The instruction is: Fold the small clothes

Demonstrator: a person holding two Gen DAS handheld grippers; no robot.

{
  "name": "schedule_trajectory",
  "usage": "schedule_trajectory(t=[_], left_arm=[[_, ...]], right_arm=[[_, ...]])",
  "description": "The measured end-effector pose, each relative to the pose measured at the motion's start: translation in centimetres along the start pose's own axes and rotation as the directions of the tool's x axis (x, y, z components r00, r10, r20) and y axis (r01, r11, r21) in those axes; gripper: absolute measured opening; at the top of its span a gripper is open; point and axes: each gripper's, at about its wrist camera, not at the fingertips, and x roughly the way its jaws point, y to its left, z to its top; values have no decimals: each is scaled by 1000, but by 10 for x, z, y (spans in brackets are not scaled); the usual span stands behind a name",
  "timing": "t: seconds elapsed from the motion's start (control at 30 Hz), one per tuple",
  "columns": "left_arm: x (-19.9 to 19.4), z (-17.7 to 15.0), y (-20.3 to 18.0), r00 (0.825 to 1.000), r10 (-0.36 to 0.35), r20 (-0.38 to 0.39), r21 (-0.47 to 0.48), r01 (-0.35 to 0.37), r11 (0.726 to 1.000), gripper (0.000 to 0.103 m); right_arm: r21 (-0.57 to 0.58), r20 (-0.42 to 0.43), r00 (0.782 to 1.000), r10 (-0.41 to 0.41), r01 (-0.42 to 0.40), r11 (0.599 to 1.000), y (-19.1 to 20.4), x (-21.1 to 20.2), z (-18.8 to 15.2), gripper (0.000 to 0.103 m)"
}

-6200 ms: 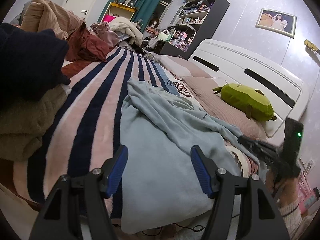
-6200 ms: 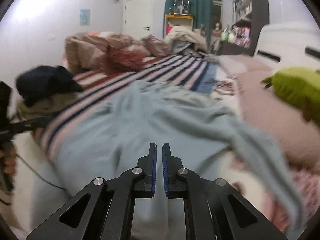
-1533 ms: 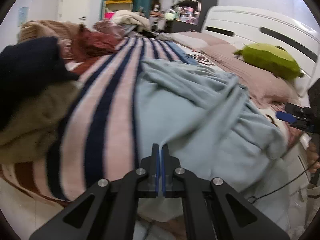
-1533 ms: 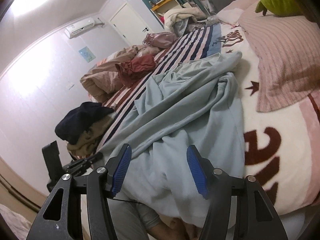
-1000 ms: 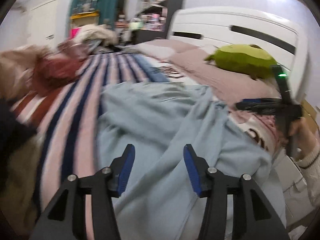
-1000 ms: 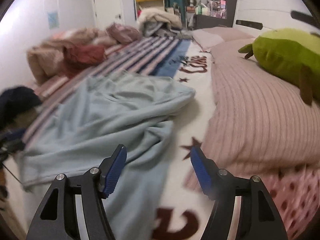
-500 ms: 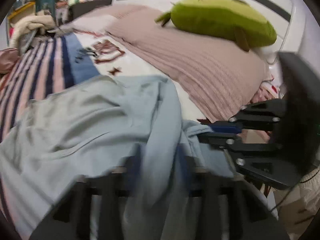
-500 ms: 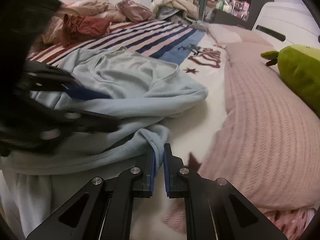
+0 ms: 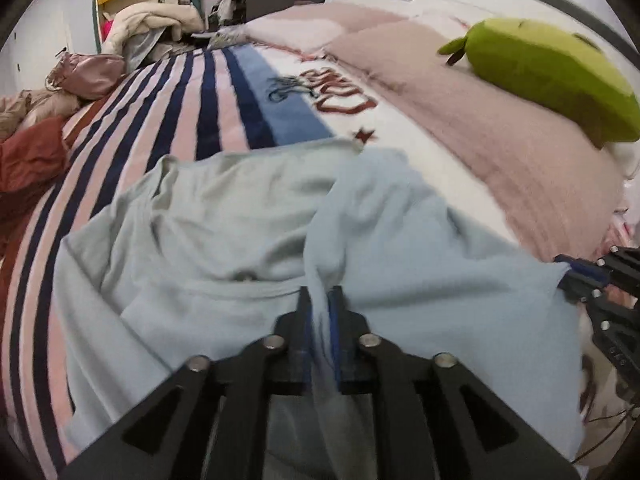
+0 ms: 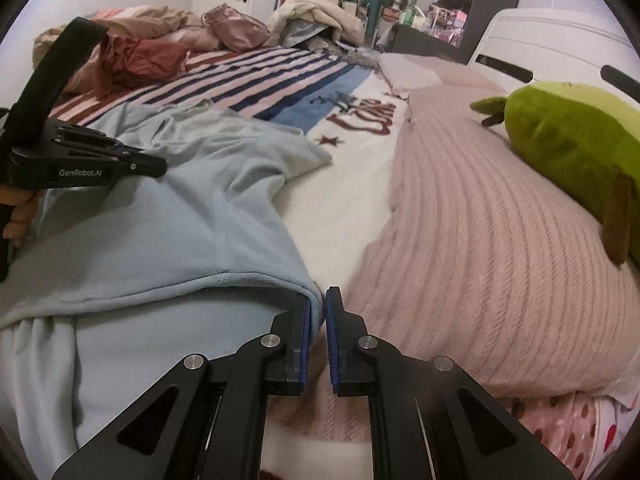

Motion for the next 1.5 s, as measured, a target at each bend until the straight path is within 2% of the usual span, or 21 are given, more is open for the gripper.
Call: schedule_trajectory(t=[0.03,0.1,0.23,0.27,0.4,0.47,0.53,0.6,0.7,0.77,0.9,0.97,1.0,1.07,1.13,1.2,1.3,1.33,1.4,1.47,1.5], left_arm=[[-3,-2,2,1000,1,-2,-2,-1,1000,33],[-20,-7,5,999,-18,31,2,18,1000,40],[-72,-24,10,993,-35,109,24,33,999,68],[-93,-35,14,990,-49,132,29,45,999,73],[-147,-85,36,984,-54,170,-6,56,998,82],[-165,-116,52,986,-47,161,-49,55,997,83],[-173,-144,63,990,-40,136,-76,51,996,83],[-176,-176,72,993,-44,107,-105,55,993,83],[-174,-211,82,994,-77,81,-154,89,984,83],[-173,-230,85,994,-79,75,-188,91,978,83],[-170,-258,74,987,-136,83,-205,150,967,82],[-170,-262,70,988,-127,93,-212,144,967,81],[-170,-263,69,987,-126,97,-223,145,964,79],[-167,-265,67,985,-136,102,-252,158,955,61],[-162,-265,58,990,-103,99,-253,125,959,56],[-160,-267,42,996,-7,86,-187,23,982,56],[-159,-269,31,994,68,80,-187,-52,981,56],[-158,-269,27,993,83,80,-188,-67,980,56],[-157,-268,21,991,95,90,-188,-77,979,42],[-158,-267,16,990,78,114,-201,-54,978,12],[-157,-266,14,990,78,117,-201,-53,978,12]], right_arm=[[7,-10,1000,14,-14,1000,0,1,-2,2],[5,-24,999,36,-36,999,2,-3,-6,4],[14,12,998,65,-65,998,3,-33,-15,33],[34,24,994,102,-103,994,1,-44,-20,40],[109,47,967,249,-253,961,-1,-77,-44,52],[148,38,933,359,-360,921,0,-87,-60,55],[196,25,872,489,-484,853,0,-90,-78,55],[232,14,817,577,-564,793,6,-92,-97,55],[276,1,765,644,-619,735,14,-90,-118,55],[304,0,753,658,-627,717,16,-88,-127,55],[325,-22,754,657,-616,717,25,-82,-139,56],[336,-16,739,674,-631,700,28,-78,-139,64],[343,-8,732,681,-638,689,30,-74,-138,66],[342,0,723,690,-649,680,34,-71,-135,76],[333,6,716,698,-660,674,40,-70,-131,88],[333,17,720,694,-658,675,45,-69,-130,94],[289,16,768,640,-616,732,59,-72,-123,94],[273,16,785,620,-599,752,63,-73,-122,89],[228,7,838,545,-532,815,75,-77,-118,66],[167,1,895,445,-439,883,84,-82,-114,25],[148,9,903,430,-426,893,87,-83,-113,19]])
